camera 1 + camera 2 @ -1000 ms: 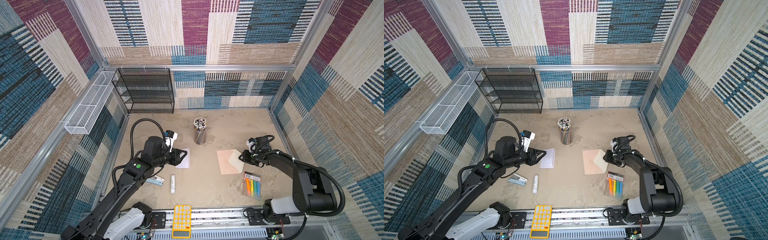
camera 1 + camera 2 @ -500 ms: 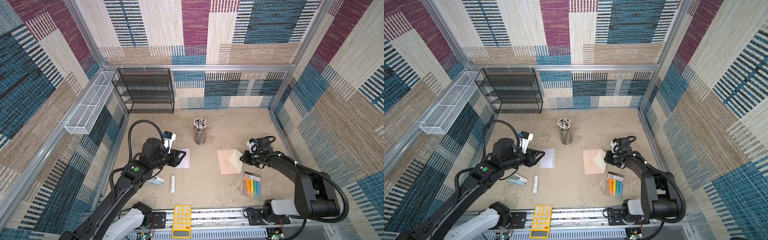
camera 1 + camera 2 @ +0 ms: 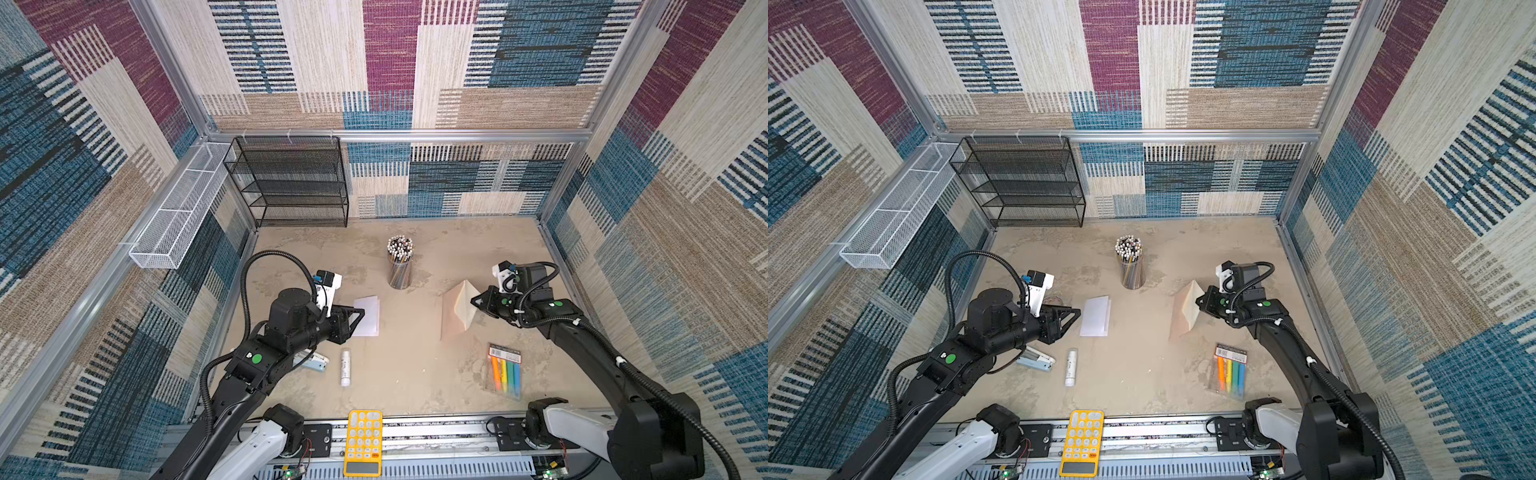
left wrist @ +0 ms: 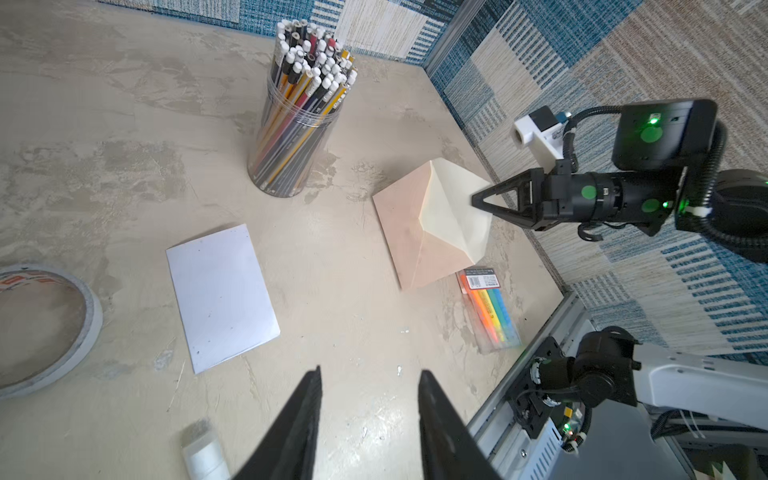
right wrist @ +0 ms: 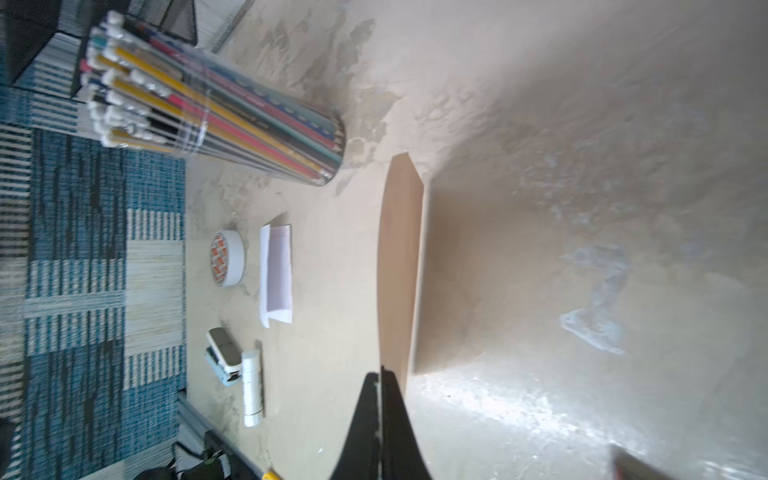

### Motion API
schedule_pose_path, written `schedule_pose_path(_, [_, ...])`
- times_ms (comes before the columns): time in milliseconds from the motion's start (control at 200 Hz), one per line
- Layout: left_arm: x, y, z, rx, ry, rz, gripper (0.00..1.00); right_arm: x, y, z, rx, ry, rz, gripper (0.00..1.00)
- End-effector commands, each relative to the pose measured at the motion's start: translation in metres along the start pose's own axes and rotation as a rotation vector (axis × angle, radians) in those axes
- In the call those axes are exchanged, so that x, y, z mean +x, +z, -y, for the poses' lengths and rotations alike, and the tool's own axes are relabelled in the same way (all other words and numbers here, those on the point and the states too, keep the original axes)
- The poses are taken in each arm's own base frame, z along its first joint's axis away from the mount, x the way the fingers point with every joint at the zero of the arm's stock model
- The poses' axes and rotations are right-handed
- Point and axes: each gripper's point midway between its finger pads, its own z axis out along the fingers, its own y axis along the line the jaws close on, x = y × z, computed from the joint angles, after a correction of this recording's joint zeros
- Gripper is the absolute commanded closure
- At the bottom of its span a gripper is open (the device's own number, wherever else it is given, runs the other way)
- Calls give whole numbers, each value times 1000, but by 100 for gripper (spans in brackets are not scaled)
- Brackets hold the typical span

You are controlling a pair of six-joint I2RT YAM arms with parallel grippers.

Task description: Place the letter into the envelope and seal it

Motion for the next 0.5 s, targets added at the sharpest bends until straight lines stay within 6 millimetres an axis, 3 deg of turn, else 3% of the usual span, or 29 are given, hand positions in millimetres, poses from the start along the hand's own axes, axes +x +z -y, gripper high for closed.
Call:
schedule_pose_path(0, [2, -4, -4, -24, -2, 5, 59, 5, -3, -27, -63, 77, -24, 100])
schedule_pose_path(210, [6, -14, -5, -33, -7, 23, 58, 13, -4, -68, -154, 94, -48, 100])
schedule_pose_path(496, [12, -24, -7, -52, 19, 12, 58, 50, 24, -85, -191, 114, -127, 100])
